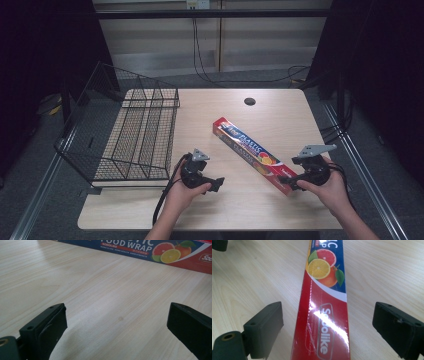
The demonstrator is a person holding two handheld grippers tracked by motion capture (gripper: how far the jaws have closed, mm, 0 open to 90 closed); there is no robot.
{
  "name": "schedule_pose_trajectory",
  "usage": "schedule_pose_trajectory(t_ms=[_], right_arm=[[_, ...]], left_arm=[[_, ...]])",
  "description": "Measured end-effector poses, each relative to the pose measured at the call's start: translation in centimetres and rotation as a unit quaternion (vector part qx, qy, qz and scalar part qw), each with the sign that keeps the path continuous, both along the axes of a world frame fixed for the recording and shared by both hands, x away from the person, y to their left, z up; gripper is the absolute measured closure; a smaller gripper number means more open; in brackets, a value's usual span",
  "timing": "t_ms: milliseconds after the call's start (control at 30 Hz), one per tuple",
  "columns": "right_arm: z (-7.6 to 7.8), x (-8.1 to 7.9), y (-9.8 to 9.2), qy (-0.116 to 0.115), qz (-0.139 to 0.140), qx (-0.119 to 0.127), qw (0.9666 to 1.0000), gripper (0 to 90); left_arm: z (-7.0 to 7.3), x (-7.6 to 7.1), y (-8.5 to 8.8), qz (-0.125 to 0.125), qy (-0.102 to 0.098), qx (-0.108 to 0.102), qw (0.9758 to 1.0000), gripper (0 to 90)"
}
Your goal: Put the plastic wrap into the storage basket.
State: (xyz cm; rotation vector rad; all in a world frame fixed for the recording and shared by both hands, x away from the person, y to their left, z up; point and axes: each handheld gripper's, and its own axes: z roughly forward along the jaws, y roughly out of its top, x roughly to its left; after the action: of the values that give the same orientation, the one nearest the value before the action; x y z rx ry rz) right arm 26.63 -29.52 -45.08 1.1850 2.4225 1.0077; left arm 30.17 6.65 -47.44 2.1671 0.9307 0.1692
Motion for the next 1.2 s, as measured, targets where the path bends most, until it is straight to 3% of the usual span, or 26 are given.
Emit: schedule_pose_trajectory(t_ms=[133, 167, 200, 367, 533, 633, 667, 800, 967, 1200], right_arm=[[0.2, 0.5, 0.8, 0.001, 0.001, -0.002, 1.0, 9.7], [0.3, 0.7, 1.0, -0.001, 0.003, -0.003, 1.0, 9.7], [0.4, 0.9, 1.2, -0.003, 0.004, -0.005, 1.0, 9.7], [0.5, 1.9, 2.5, -0.006, -0.002, -0.017, 0.9998, 9.6], [0.5, 3.1, 3.4, 0.0, -0.003, -0.019, 0.9998, 9.9], [0.5, 4.5, 4.1, 0.005, -0.005, -0.023, 0.9997, 9.7], [0.4, 4.8, 4.2, 0.008, -0.004, -0.016, 0.9998, 9.7], [0.0, 5.9, 4.6, 0.016, -0.011, -0.023, 0.9995, 10.2], [-0.4, 6.6, 5.0, 0.028, -0.024, -0.022, 0.9991, 11.3], [-0.5, 7.4, 6.1, 0.027, -0.021, -0.034, 0.9988, 13.7]], left_arm=[[0.0, 0.1, 0.0, -0.001, 0.0, 0.0, 1.0, 2.7], [-0.1, 0.0, -0.2, 0.01, 0.002, -0.011, 0.9999, 2.7], [0.0, 0.1, -0.1, 0.002, 0.005, -0.001, 1.0, 2.7], [0.0, 0.2, -0.1, -0.004, 0.004, 0.0, 1.0, 2.7], [0.1, 0.3, -0.1, -0.007, 0.008, 0.005, 0.9999, 2.7], [-0.2, 0.3, -0.3, -0.003, 0.009, -0.005, 0.9999, 2.7], [-0.1, 0.4, -0.2, -0.012, 0.012, 0.009, 0.9998, 2.8], [-0.1, 0.2, -0.4, -0.013, 0.012, 0.008, 0.9998, 2.7], [-0.4, 0.2, -0.6, -0.02, 0.012, 0.007, 0.9997, 2.8], [-0.4, 0.2, -0.6, -0.015, 0.014, 0.005, 0.9998, 2.8]])
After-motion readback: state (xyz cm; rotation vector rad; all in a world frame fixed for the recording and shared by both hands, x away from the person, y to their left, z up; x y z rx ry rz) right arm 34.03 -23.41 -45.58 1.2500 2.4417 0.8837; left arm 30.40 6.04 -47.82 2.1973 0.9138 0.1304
